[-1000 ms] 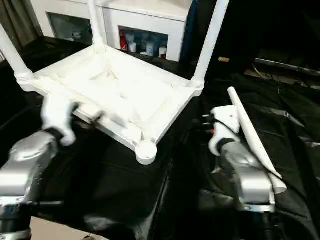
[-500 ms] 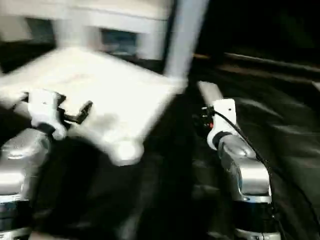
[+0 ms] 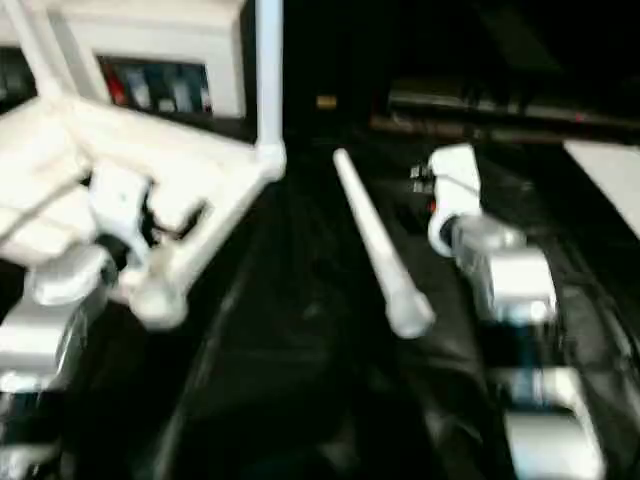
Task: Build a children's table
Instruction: Pick table leg
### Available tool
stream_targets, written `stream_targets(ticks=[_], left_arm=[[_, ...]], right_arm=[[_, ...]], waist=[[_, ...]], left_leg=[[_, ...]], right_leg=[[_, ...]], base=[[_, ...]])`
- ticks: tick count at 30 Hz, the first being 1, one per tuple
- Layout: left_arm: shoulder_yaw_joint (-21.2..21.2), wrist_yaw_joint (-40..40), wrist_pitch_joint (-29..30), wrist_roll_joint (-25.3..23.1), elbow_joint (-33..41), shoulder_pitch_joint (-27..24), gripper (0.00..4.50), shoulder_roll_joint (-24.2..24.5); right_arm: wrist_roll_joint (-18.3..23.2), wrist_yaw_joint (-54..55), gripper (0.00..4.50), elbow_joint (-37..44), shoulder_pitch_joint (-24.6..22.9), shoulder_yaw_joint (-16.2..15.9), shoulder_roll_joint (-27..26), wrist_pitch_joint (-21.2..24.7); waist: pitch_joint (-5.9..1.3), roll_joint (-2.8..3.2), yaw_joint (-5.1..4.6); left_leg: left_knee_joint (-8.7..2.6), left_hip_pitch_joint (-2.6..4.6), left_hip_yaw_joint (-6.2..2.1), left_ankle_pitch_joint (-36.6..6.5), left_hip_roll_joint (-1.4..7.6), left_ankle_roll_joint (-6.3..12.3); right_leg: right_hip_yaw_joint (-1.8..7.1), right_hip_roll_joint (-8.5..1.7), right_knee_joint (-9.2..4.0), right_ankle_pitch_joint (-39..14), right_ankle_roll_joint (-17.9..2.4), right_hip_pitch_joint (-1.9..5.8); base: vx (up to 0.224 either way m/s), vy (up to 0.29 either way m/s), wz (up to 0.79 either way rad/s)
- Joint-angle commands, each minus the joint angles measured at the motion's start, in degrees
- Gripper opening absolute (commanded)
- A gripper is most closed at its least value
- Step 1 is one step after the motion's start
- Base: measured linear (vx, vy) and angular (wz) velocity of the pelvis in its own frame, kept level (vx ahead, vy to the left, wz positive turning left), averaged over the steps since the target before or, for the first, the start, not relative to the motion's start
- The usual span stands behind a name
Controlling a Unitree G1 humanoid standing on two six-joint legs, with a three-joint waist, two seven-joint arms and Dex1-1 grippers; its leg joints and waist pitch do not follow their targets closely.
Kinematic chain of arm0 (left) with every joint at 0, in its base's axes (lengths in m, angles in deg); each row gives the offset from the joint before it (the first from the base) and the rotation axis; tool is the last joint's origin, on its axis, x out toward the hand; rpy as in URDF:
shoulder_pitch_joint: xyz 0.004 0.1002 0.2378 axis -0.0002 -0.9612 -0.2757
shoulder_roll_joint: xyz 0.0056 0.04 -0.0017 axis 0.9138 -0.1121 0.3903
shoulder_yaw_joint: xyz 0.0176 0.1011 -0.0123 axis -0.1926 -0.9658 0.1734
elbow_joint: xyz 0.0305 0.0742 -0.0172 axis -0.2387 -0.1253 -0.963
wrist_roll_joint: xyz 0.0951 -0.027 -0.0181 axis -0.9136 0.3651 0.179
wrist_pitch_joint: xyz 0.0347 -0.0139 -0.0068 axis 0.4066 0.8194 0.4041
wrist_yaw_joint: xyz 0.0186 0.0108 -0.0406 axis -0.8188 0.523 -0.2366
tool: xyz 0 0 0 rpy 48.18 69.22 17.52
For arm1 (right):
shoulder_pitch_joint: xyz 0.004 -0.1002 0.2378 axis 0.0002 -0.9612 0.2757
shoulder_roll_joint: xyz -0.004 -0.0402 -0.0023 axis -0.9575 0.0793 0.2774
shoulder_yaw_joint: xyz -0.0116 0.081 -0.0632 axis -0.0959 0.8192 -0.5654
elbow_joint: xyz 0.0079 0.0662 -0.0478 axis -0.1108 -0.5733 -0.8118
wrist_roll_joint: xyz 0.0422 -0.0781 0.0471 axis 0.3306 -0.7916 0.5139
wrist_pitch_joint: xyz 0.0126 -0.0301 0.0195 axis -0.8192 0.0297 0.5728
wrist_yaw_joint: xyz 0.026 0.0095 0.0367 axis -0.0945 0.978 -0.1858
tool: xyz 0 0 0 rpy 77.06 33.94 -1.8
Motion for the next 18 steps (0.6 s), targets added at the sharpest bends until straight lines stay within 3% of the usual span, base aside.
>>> stream_targets(ticks=[1, 3, 4, 5, 6, 8, 9, 13, 14, 18], left_arm=[[-0.48, 3.76, 1.69, 2.58, 2.38, -0.37, 4.50, 1.75], [-1.41, 8.36, 3.49, 5.46, 5.10, -1.04, 4.50, 4.26], [-1.84, 10.12, 4.19, 6.33, 6.02, -1.30, 4.50, 5.24], [-1.90, 10.37, 4.27, 6.46, 6.14, -1.34, 4.50, 5.37], [-2.67, 14.04, 5.64, 8.37, 7.72, -1.86, 4.50, 7.10], [-3.48, 17.35, 7.46, 10.42, 9.26, -2.22, 4.50, 8.62], [-3.61, 17.82, 7.79, 10.73, 9.48, -2.26, 4.50, 8.84], [-4.41, 21.16, 10.83, 14.09, 11.56, -2.42, 4.50, 10.60], [-4.72, 22.05, 12.38, 15.44, 12.05, -2.12, 4.50, 11.28], [-5.39, 22.87, 12.66, 15.64, 12.34, -1.76, 4.50, 12.10]], right_arm=[[0.24, -3.11, 4.19, -4.73, 3.25, -1.38, 1.04, 1.27], [-0.30, -6.08, 4.39, -11.63, 7.00, -2.40, 1.83, 0.44], [-0.17, -7.40, 4.39, -13.68, 8.06, -2.65, 1.89, 0.15], [-0.14, -7.59, 4.39, -13.91, 8.17, -2.68, 1.88, 0.12], [0.51, -10.40, 4.39, -17.57, 10.06, -2.98, 1.49, 0.34], [-0.08, -13.72, 4.39, -20.85, 11.74, -5.21, 1.24, 2.00], [-0.31, -14.13, 4.39, -21.29, 11.93, -5.66, 1.19, 2.28], [-2.00, -18.22, 4.39, -25.49, 13.47, -9.56, 0.82, 3.79], [-2.64, -20.16, 4.39, -27.24, 13.96, -11.27, 0.82, 4.65], [-4.37, -22.32, 4.14, -30.64, 14.87, -13.19, 0.75, 4.59]], waist=[[-3.21, -0.34, 0.92], [-3.27, 0.11, 0.67], [-3.07, -0.20, 0.76], [-2.88, 0.00, 0.95], [-3.05, -0.41, 0.98], [-2.77, -0.23, 1.15], [-2.85, -0.17, 1.32], [-3.05, -0.29, 1.68], [-3.22, -0.18, 1.70], [-3.34, -0.30, 1.90]], left_leg=[[-3.87, 0.18, -0.38, -3.18, 4.52, 2.77], [-3.87, 0.17, 0.02, -5.60, 5.18, 1.79], [-4.05, 0.27, 0.24, -6.26, 5.39, 1.61], [-4.03, 0.86, 0.65, -7.51, 5.60, 1.04], [-4.09, 1.01, 0.87, -7.44, 5.86, 0.82], [-4.32, 0.83, 1.14, -8.28, 6.13, 0.47], [-4.35, 1.09, 1.19, -8.25, 6.34, -0.02], [-4.65, 1.09, 1.13, -7.26, 6.67, -0.77], [-4.68, 1.07, 1.16, -6.48, 6.77, -1.02], [-4.71, 0.99, 1.41, -3.91, 6.92, -0.89]], right_leg=[[4.15, -5.52, -7.28, -13.14, -10.09, 4.27], [3.62, -5.46, -7.48, -16.30, -10.98, 4.11], [3.52, -5.24, -7.86, -17.37, -10.47, 3.94], [3.45, -4.96, -8.10, -18.61, -9.97, 3.40], [3.42, -4.97, -7.74, -17.85, -10.02, 3.47], [3.17, -4.93, -7.88, -19.44, -9.32, 3.38], [3.23, -4.94, -7.78, -19.44, -9.15, 3.23], [3.28, -4.97, -7.22, -16.48, -9.68, 3.39], [3.30, -5.05, -6.84, -13.81, -10.82, 3.55], [3.53, -5.05, -6.26, -8.44, -12.13, 3.71]], base=[[-0.048, -0.094, 0.01], [-0.046, -0.084, 0.01], [-0.032, -0.056, 0.05], [-0.032, -0.056, 0.05], [0.000, 0.000, 0.00], [0.000, 0.000, 0.00], [0.000, 0.000, 0.00], [0.000, 0.000, 0.00], [0.000, 0.000, 0.00], [0.000, 0.000, 0.00]])
